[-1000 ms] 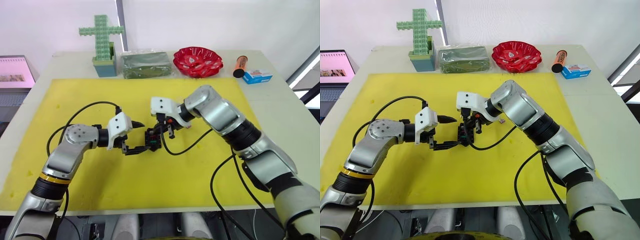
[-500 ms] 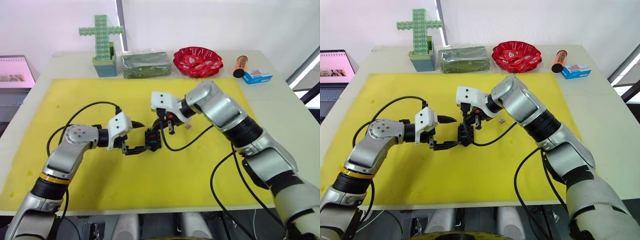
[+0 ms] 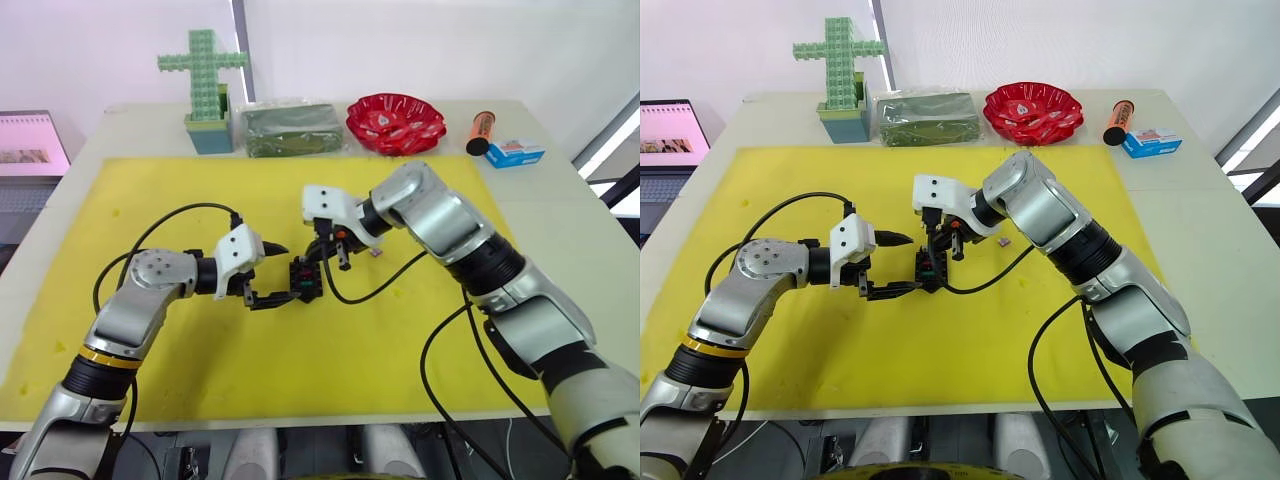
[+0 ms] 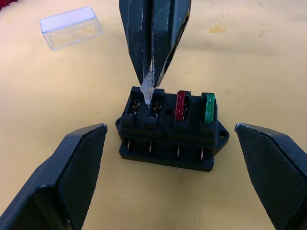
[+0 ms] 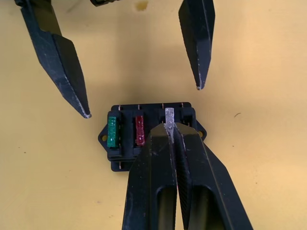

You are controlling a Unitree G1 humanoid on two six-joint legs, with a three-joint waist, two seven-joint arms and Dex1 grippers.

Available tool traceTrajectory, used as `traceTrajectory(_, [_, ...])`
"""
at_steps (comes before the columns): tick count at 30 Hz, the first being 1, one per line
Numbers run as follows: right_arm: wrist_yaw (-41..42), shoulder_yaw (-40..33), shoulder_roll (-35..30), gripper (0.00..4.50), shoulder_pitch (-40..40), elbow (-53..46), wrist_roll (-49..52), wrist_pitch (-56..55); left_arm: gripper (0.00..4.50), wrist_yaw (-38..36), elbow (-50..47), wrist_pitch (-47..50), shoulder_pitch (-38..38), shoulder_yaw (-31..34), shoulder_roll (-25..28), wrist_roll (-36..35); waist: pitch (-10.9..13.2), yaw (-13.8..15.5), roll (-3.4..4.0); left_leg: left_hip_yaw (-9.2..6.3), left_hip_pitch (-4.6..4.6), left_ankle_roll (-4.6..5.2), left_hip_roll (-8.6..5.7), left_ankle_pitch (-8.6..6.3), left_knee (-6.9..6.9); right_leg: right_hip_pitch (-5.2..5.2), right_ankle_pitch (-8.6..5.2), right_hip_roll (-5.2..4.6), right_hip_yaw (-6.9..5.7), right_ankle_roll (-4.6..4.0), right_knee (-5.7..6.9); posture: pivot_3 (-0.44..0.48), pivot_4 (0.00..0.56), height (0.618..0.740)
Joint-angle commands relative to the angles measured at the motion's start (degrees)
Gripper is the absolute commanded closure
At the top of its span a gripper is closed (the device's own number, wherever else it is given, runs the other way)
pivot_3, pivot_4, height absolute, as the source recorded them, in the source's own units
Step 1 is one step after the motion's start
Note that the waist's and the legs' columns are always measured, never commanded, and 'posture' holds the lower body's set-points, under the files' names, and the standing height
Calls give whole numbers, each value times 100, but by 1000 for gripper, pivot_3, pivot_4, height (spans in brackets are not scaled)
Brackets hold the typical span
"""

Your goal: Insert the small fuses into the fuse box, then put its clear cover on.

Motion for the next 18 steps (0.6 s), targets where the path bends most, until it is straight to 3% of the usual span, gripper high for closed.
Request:
traceTrajectory(1, [-2,-45,16,4461,-16,-215,-2,-15,0,8,-144,-54,-34,79,3,-42,0,1,0,0,0,0,0,0,0,0,0,0,0,0,0,0,150,740])
traceTrajectory(18, [-78,11,74,4461,23,18,-134,-173,0,24,-157,-33,-39,85,2,-48,0,1,0,0,0,0,0,0,0,0,0,0,0,0,0,0,150,740])
